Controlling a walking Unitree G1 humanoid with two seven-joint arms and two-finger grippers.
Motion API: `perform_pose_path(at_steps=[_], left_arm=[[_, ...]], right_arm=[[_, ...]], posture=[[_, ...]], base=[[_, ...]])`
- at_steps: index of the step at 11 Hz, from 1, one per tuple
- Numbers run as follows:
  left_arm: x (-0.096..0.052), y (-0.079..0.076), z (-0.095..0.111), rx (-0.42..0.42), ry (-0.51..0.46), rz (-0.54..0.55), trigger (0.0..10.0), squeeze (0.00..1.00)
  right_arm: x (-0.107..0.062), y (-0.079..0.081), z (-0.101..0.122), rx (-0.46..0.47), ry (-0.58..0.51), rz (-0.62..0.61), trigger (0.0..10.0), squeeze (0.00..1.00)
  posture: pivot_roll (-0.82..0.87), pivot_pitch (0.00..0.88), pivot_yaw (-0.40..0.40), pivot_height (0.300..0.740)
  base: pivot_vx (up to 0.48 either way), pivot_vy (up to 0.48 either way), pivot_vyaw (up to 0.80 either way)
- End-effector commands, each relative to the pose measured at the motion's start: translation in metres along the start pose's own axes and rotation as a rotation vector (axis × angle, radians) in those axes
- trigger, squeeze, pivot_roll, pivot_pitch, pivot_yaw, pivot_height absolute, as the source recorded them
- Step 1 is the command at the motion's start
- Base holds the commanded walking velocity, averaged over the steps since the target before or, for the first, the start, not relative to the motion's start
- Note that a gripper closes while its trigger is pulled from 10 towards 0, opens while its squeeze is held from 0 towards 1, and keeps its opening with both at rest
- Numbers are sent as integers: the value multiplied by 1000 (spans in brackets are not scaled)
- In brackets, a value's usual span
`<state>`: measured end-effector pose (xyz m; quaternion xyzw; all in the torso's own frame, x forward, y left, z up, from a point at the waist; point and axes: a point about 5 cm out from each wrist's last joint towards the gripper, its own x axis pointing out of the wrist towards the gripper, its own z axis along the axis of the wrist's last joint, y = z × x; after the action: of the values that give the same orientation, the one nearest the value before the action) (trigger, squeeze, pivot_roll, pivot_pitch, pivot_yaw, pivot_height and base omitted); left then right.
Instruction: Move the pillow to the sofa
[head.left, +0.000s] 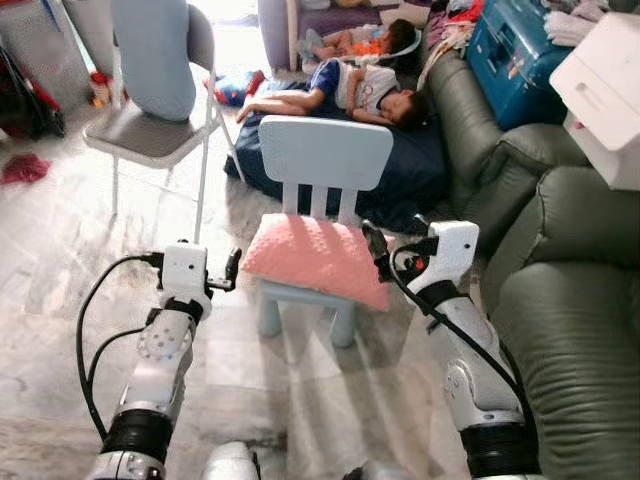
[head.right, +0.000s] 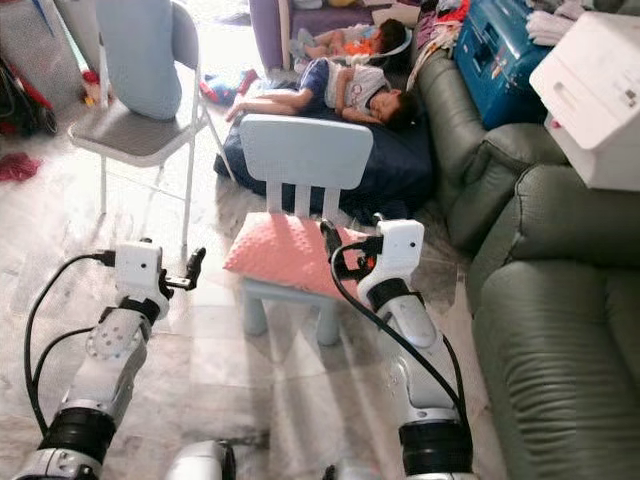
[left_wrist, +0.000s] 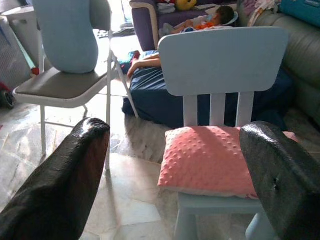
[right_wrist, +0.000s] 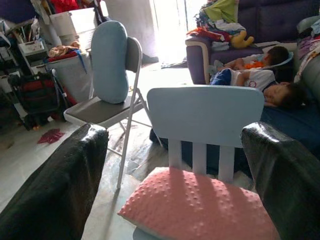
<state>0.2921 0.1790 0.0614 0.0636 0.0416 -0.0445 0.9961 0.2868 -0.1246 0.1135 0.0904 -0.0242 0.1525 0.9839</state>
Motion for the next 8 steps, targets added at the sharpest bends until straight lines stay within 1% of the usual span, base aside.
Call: perform_pose_path(at_steps=[1, 8], left_arm=[[0, 2, 5, 8, -21, 3, 10000, 0], [0, -2, 4, 4, -22, -13, 10000, 0]], right_arm=[[0, 1, 3, 2, -6, 2, 10000, 0], [-1, -2, 3, 0, -4, -14, 10000, 0]], posture=[[-42, 93, -40, 740], [-50, 98, -41, 740]], base=[[352, 326, 0], [354, 324, 0]])
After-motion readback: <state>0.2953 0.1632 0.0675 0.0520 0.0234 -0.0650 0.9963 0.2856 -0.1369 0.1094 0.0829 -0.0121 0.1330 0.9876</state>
